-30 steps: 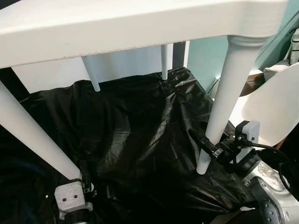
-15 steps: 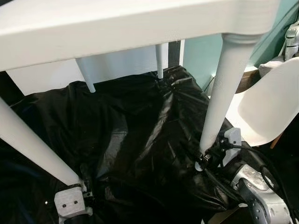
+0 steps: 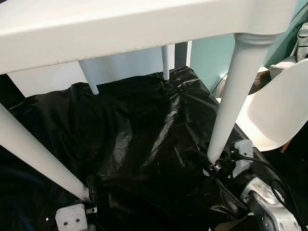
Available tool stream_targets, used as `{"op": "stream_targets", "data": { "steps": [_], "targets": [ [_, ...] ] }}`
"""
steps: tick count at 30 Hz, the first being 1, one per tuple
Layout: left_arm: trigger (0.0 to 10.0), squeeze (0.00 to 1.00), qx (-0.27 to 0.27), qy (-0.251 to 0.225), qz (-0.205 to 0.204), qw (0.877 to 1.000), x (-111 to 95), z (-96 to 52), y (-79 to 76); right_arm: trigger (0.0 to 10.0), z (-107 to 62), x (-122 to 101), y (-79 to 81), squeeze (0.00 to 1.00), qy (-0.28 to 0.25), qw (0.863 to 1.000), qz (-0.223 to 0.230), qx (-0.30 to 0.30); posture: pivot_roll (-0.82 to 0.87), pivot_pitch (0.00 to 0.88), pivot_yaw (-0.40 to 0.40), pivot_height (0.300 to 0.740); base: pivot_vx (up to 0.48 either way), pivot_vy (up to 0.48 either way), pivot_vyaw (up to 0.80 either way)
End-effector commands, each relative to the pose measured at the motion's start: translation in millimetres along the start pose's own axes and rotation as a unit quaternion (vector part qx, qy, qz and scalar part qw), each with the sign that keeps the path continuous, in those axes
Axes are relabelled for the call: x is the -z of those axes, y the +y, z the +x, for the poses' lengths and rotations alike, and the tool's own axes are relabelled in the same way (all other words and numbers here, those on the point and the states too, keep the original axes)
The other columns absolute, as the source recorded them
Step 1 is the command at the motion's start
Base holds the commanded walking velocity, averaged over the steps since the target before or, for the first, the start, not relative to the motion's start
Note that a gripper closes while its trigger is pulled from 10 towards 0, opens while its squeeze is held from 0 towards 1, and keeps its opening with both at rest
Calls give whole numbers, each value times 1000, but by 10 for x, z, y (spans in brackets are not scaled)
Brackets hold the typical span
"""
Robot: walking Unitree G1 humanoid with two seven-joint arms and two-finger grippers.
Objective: Building children table
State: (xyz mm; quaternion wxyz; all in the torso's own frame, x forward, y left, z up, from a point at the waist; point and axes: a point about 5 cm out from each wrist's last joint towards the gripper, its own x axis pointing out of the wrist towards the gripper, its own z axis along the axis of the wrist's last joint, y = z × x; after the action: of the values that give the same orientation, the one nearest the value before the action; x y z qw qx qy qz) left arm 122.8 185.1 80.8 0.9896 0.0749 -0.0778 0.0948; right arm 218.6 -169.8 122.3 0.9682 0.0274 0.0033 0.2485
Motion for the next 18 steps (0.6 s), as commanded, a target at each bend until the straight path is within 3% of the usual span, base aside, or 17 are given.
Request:
{"op": "stream_targets", "data": {
  "steps": [1,7,11,13,14,15,18],
  "targets": [
    [10000,0,8,5,4,1000,36,-49,12,10000,-24,-30,-24,0,-14,1000,-6,17,4,0,43,740,0,0,0],
    [10000,0,13,14,-6,1000,76,-91,8,10000,-48,-93,-68,0,-35,998,-22,51,6,0,42,740,0,0,0],
    [10000,0,-3,24,-25,999,127,-101,14,10000,-66,-149,-150,0,-56,992,-34,105,4,0,42,740,0,0,0],
    [10000,0,-15,29,-32,999,168,-105,32,10000,-122,-258,-244,0,-85,979,-51,178,6,0,42,740,0,0,0],
    [10000,0,-15,29,-32,999,168,-105,32,10000,-122,-258,-244,0,-85,979,-51,178,6,0,42,740,0,0,0],
    [10000,0,-14,27,-25,999,177,-106,46,10000,-235,-328,-349,0,-98,962,-56,250,7,0,43,740,0,0,0],
    [10000,0,-12,24,-14,1000,179,-97,55,10000,-260,-332,-353,0,-100,963,-51,246,2,0,48,740,0,0,0]
  ]
}}
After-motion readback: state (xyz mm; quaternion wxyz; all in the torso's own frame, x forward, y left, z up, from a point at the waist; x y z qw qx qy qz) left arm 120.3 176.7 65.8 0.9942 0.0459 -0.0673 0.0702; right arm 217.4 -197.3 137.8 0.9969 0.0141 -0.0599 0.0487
